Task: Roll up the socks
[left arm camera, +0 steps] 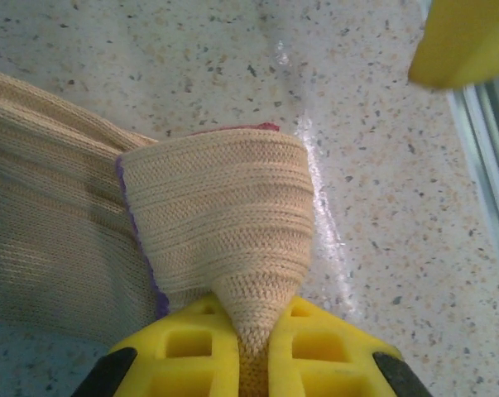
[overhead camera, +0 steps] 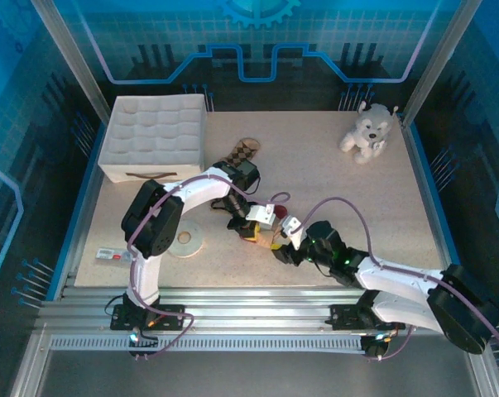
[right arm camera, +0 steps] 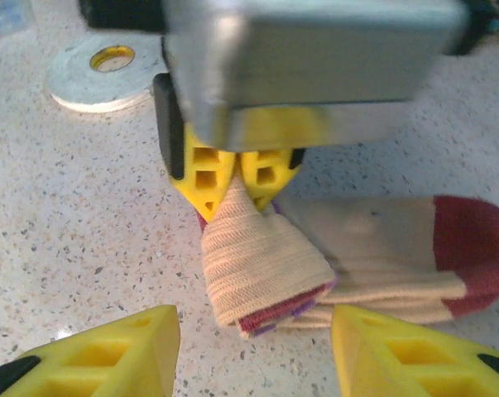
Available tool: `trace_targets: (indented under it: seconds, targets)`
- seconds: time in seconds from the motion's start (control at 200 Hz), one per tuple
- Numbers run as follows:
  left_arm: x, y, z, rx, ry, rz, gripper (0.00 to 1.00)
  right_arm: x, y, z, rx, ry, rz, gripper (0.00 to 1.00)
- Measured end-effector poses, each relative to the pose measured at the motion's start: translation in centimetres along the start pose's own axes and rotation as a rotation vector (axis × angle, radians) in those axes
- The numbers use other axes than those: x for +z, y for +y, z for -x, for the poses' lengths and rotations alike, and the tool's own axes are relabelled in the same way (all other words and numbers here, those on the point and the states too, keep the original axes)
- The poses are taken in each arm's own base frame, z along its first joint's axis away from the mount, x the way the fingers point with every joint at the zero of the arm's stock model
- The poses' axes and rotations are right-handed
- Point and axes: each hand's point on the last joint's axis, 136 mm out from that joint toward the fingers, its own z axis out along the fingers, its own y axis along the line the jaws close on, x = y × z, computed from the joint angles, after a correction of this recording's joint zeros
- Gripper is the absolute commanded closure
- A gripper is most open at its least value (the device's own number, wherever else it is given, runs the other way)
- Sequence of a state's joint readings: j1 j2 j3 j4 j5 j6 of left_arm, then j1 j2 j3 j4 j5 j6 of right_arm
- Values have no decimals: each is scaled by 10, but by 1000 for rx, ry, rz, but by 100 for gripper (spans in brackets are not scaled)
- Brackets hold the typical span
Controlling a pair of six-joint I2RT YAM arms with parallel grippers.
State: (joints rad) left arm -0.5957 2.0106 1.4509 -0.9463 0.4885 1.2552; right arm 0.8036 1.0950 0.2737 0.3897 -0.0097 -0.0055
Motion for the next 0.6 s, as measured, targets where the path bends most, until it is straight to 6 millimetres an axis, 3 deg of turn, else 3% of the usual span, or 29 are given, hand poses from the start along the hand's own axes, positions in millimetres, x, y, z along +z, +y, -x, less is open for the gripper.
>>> trace_targets:
  seconds: [0.22, 0.6]
  targets:
    - [0, -6, -1, -16, 4, -26, 100, 18, 15, -5, -220, 8, -20, 47]
    - [-1, -10, -2, -27, 12, -58, 100, 41, 11, -15, -393, -29, -114, 47]
